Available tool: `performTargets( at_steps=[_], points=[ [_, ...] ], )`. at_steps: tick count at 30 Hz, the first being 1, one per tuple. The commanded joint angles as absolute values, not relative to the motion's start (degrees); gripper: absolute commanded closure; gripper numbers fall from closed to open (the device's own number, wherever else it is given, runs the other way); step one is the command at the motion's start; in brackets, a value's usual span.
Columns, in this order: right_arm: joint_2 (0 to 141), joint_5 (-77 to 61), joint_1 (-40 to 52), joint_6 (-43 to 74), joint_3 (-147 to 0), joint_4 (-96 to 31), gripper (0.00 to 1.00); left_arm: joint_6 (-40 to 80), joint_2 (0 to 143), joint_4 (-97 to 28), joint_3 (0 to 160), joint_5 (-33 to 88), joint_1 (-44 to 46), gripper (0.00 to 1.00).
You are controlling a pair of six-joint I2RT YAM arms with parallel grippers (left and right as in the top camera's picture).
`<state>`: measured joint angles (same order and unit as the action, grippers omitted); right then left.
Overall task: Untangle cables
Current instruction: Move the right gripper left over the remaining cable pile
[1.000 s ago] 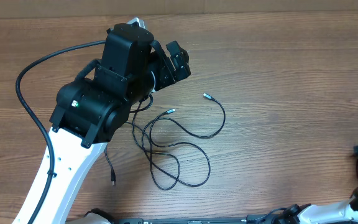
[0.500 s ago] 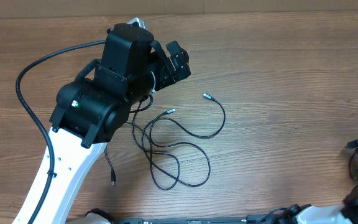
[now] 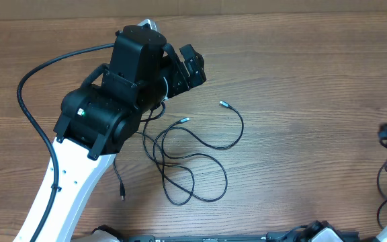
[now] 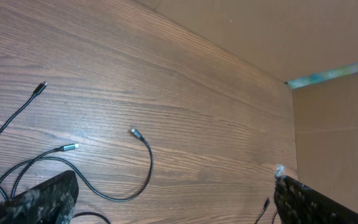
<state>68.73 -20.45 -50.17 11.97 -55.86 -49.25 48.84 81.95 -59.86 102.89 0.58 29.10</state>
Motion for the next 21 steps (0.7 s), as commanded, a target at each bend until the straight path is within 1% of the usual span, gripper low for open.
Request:
performTargets(
  at_steps=[1,4,8,13,16,21],
  points=[
    [68.4,-24.7,-45.9,12.4,-56.2,-48.1,0.00,47.1,82.5,-59.8,103.7,-0.4,28.9,0.00],
    [68.4,-29.8,-43.9,13.5,-56.2,-48.1,0.00,47.1,82.5,-59.8,103.7,-0.4,28.9,0.00],
    [68.4,-39.3,-40.1,8.4,-56.2,-48.1,0.00,47.1,82.5,-59.8,103.7,-0.4,28.9,0.00],
    [68.5,-39.2,-31.2,3.7,-56.2,-48.4,0.00,47.1,82.5,-59.8,103.7,-0.4,28.9,0.00],
    [69.1,-36.9,-22.6,3.7,-56.2,-48.4,0.00,47.1,82.5,-59.8,103.7,-0.4,28.9,0.00],
    [71.2,-34.5,-11.8,3.8,-56.2,-48.4,0.00,47.1,82.5,-59.6,103.7,-1.1,28.8,0.00]
  ],
)
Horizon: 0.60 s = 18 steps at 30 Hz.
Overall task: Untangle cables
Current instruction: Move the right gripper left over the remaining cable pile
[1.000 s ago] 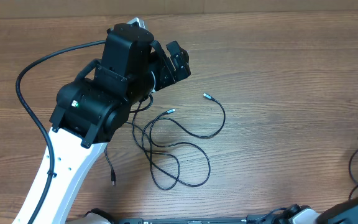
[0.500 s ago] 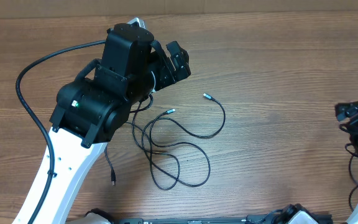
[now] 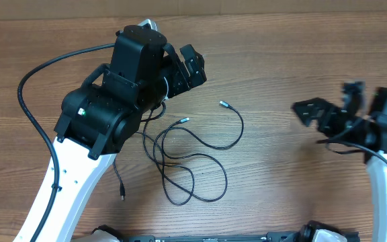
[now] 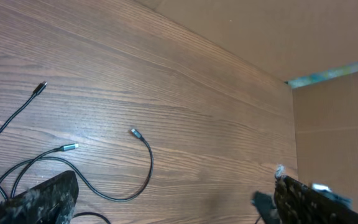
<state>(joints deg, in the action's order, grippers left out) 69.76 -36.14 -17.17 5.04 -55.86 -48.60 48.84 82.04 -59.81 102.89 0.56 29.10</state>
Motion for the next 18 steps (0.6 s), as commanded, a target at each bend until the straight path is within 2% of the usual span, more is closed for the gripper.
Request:
performTargets(
  at_steps=[1,8,14,18],
  points=[
    [71.8,-34.5,-9.7,3.8,-56.2,-48.4,0.00,47.1,82.5,-59.8,103.7,-1.1,28.8,0.00],
    [74.6,-34.6,-0.7,4.6,-56.2,-47.2,0.00,47.1,82.5,-59.8,103.7,-3.5,28.8,0.00],
    [74.7,-36.1,1.8,5.9,-56.2,-45.0,0.00,38.6,82.5,-63.8,103.7,-22.5,28.8,0.00],
    [75.5,-35.6,5.2,5.9,-55.9,-46.0,0.00,38.3,82.5,-69.4,103.7,-34.1,28.8,0.00]
  ],
)
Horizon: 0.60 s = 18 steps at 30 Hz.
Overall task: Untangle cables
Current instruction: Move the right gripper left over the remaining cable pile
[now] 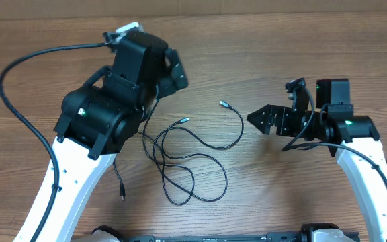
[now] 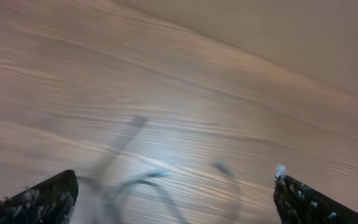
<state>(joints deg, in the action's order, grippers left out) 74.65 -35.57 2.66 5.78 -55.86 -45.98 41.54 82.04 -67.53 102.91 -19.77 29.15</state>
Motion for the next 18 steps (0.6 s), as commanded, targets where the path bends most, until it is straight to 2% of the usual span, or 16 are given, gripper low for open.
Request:
performTargets(
  at_steps=[1,18],
  points=[
    [75.8,-35.5,6.2,5.9,-55.6,-46.0,0.00,38.3,82.5,-70.3,103.7,-35.7,28.8,0.00],
    [91.2,-31.9,26.1,5.9,-55.4,-46.6,0.00,38.3,82.5,-73.1,103.7,-34.4,28.8,0.00]
  ],
)
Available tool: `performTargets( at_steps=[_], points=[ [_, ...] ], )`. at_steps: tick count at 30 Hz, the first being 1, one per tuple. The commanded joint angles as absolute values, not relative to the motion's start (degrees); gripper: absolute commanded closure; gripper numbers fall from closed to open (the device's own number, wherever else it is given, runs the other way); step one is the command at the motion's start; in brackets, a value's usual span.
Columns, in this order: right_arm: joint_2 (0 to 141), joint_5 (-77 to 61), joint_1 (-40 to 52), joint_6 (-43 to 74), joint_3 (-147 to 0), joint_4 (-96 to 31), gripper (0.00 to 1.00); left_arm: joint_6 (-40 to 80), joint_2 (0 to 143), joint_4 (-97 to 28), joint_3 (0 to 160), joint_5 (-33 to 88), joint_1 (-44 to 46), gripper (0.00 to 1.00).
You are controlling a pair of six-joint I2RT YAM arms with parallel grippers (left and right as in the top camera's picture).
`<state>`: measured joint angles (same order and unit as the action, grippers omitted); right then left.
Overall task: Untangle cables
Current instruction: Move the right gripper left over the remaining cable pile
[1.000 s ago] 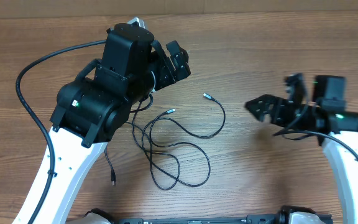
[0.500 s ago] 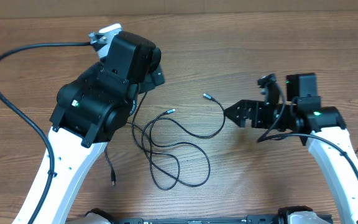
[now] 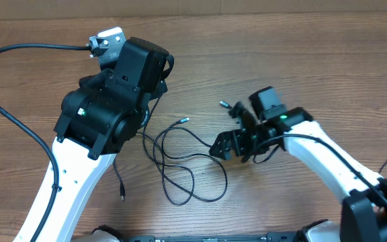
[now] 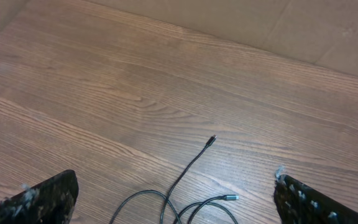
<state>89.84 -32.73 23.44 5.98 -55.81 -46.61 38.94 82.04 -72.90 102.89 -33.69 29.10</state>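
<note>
Thin black cables [image 3: 180, 161] lie tangled in loops on the wooden table [image 3: 314, 60]. One silver plug [image 3: 184, 119] lies in the middle, another plug [image 3: 223, 104] to its right, and a black plug [image 3: 122, 196] at the front left. My right gripper [image 3: 227, 132] is open and low over the right-hand loop, a finger on either side. Contact with the cable cannot be told. The left wrist view shows my left gripper [image 4: 176, 211] open and high above the cables [image 4: 166, 202], the silver plug [image 4: 230, 197] and a black plug [image 4: 211, 140].
The left arm's bulky black body [image 3: 109, 101] covers the tangle's left side in the overhead view. Its thick black supply cable [image 3: 19, 50] arcs over the table's left part. Cardboard walls [image 4: 328, 37] stand along the back edge.
My right arm has moved left, from beside the loop's right side to directly over it. The left wrist has turned further, so its camera now faces the back wall. The cables lie unchanged.
The right arm was barely in view at the table's right edge. It then stood at the right, then near the middle with its fingers spread, and now sits over the loop. The left arm held still at first and has since swivelled.
</note>
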Motion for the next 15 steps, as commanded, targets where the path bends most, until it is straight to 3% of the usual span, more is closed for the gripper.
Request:
performTargets(
  at_steps=[1,15],
  points=[
    [91.5,-31.6,26.9,5.9,-55.4,-46.6,0.00,38.3,82.5,-73.1,103.7,-34.4,28.8,0.00],
    [95.5,-25.1,34.3,6.5,-54.6,-45.5,0.00,38.3,82.5,-73.1,103.7,-34.4,28.8,0.01]
  ],
)
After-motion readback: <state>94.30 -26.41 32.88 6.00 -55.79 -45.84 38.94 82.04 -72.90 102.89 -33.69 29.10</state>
